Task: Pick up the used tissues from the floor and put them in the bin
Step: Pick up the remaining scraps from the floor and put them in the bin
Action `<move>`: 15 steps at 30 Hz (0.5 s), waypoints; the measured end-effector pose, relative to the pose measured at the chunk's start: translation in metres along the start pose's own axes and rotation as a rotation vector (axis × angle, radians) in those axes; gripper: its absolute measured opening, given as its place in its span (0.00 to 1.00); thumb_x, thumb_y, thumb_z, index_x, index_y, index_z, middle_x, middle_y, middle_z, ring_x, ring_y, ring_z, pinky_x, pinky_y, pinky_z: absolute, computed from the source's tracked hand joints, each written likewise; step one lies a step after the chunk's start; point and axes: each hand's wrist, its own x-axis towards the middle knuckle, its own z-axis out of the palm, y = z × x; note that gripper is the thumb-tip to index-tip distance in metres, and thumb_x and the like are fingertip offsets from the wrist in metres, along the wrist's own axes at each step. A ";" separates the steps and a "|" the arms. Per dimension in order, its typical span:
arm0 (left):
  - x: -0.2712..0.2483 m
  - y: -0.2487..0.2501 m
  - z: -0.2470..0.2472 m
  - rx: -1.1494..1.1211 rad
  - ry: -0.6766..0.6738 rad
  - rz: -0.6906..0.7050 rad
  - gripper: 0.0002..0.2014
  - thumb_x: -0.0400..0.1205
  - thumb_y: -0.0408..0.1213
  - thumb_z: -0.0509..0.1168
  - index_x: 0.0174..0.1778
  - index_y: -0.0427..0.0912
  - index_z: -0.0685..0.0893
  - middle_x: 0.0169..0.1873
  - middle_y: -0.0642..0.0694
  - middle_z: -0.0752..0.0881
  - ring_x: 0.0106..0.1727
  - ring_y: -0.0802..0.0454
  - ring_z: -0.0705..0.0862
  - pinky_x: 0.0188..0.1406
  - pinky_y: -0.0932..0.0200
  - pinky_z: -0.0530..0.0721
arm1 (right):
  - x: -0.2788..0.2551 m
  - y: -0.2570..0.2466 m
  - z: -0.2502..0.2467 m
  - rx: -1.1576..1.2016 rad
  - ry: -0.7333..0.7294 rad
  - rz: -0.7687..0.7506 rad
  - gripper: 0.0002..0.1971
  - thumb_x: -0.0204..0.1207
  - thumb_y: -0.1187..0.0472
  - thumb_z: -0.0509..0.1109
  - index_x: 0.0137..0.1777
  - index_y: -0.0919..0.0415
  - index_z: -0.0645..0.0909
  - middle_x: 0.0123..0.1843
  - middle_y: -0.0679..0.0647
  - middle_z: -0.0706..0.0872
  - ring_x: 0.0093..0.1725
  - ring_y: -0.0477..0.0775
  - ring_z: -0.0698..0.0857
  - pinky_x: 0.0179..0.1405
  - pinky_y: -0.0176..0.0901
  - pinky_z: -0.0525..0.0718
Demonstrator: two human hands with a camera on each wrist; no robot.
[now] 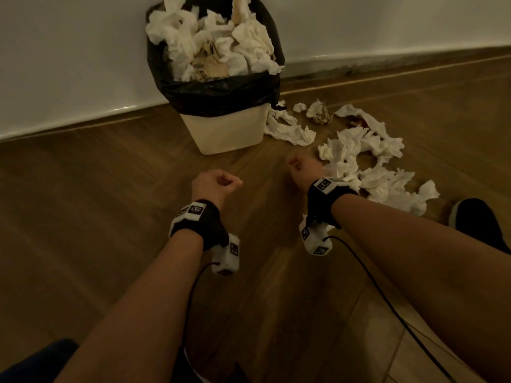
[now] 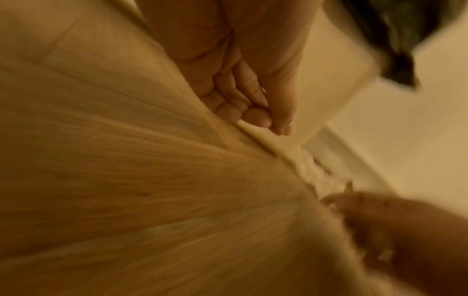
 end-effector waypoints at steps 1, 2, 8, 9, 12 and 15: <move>0.002 0.003 -0.001 -0.073 0.021 -0.019 0.09 0.70 0.40 0.77 0.30 0.55 0.83 0.34 0.60 0.86 0.39 0.65 0.83 0.44 0.69 0.80 | 0.002 -0.001 0.002 -0.014 -0.021 -0.033 0.09 0.79 0.60 0.64 0.56 0.54 0.82 0.51 0.55 0.85 0.49 0.53 0.83 0.42 0.39 0.75; 0.003 0.006 -0.002 -0.150 0.030 -0.033 0.09 0.70 0.40 0.77 0.31 0.56 0.83 0.35 0.61 0.86 0.40 0.66 0.84 0.44 0.68 0.81 | 0.003 -0.002 0.004 -0.034 -0.048 -0.063 0.09 0.78 0.59 0.67 0.56 0.53 0.83 0.53 0.54 0.85 0.47 0.50 0.81 0.42 0.37 0.74; 0.008 0.015 -0.001 -0.298 0.002 -0.047 0.07 0.70 0.37 0.77 0.34 0.55 0.87 0.36 0.58 0.88 0.42 0.66 0.85 0.42 0.69 0.81 | 0.007 -0.003 0.013 -0.141 -0.082 -0.178 0.14 0.74 0.56 0.73 0.60 0.52 0.84 0.61 0.53 0.84 0.59 0.55 0.82 0.51 0.38 0.75; 0.009 0.015 -0.001 -0.308 0.007 -0.043 0.08 0.71 0.37 0.77 0.34 0.55 0.87 0.36 0.58 0.88 0.42 0.66 0.85 0.42 0.70 0.81 | 0.008 -0.003 0.013 -0.147 -0.072 -0.187 0.13 0.74 0.56 0.72 0.59 0.51 0.85 0.61 0.52 0.85 0.60 0.55 0.82 0.52 0.39 0.75; 0.011 0.013 -0.003 -0.346 0.008 -0.043 0.08 0.72 0.35 0.76 0.34 0.55 0.87 0.37 0.56 0.88 0.44 0.63 0.86 0.42 0.68 0.81 | 0.010 -0.005 0.015 -0.241 -0.028 -0.254 0.11 0.77 0.56 0.69 0.57 0.50 0.86 0.62 0.51 0.84 0.60 0.55 0.81 0.53 0.41 0.75; 0.014 0.012 -0.003 -0.355 0.001 -0.043 0.09 0.72 0.35 0.75 0.34 0.55 0.87 0.37 0.55 0.88 0.44 0.62 0.86 0.40 0.68 0.81 | 0.007 -0.008 0.019 -0.347 0.018 -0.306 0.11 0.78 0.55 0.67 0.57 0.53 0.86 0.57 0.55 0.83 0.58 0.59 0.81 0.46 0.40 0.70</move>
